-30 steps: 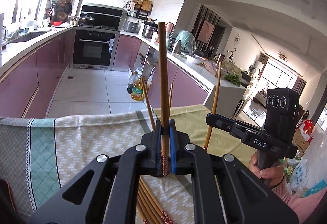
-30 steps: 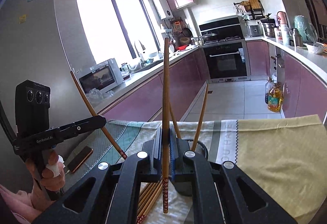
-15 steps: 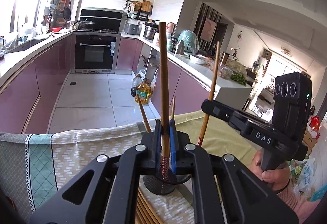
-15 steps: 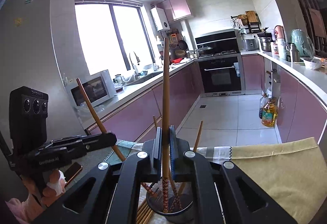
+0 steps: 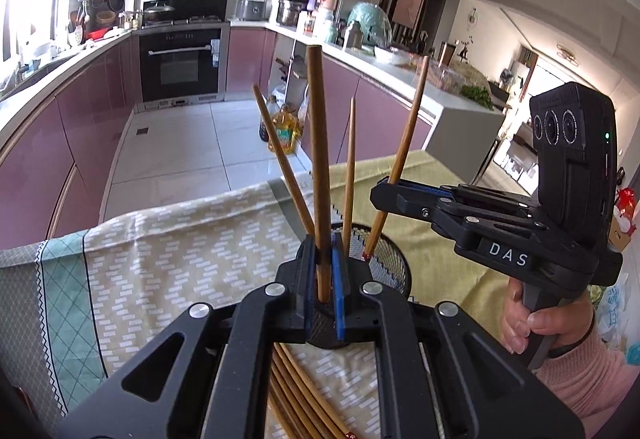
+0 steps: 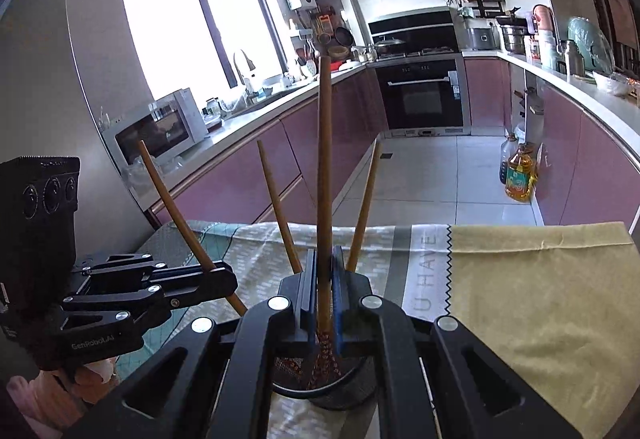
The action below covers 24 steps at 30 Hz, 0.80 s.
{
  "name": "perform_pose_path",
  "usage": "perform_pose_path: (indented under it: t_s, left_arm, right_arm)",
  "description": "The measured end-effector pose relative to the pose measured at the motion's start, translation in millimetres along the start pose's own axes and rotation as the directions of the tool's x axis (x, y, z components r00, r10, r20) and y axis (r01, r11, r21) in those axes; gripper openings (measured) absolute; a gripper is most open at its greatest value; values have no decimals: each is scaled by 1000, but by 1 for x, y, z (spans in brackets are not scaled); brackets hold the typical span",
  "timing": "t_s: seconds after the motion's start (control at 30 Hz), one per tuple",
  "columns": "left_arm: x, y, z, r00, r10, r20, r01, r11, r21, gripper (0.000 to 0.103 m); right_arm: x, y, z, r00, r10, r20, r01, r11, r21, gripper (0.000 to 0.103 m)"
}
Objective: Organize utensils
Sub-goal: 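Lower both chopsticks into the mesh cup and open both tools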
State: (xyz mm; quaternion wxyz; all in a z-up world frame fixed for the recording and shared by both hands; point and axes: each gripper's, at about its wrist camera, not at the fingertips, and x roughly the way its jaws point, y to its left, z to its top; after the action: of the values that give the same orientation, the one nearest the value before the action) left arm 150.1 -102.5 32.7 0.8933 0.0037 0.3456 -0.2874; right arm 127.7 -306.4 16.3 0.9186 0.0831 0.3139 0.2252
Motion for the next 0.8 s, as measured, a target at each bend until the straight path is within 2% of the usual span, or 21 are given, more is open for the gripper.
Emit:
perform_pose_path:
  t_s: [0.2,0.53,0.67,0.77,0.8]
  left_arm:
    - [18,7,2,999,2,-33,-3,1000,-8,8]
    - [33,17,3,999,6,-44,-8,999,-54,8]
    - [25,19,-2,1000,13,-22,-14,998,-65,9]
    - [12,22,-6,1000,19,10,-18,997,-71,17]
    - [6,23,-8,999,23,23,-21,997,-74,21]
  right_arm:
    - [14,-6,-4,998,-10,-66,12,1000,19,8]
    - [17,-10,-3,998,-18,-65,20,999,41,9]
    - [12,-9,-4,999,-20,-48,22,999,45,19]
    - [3,-6,-4,1000,-18,-24,19,999,42,22]
    - [0,-5,-4,1000,-17,-16,17,999,38,26]
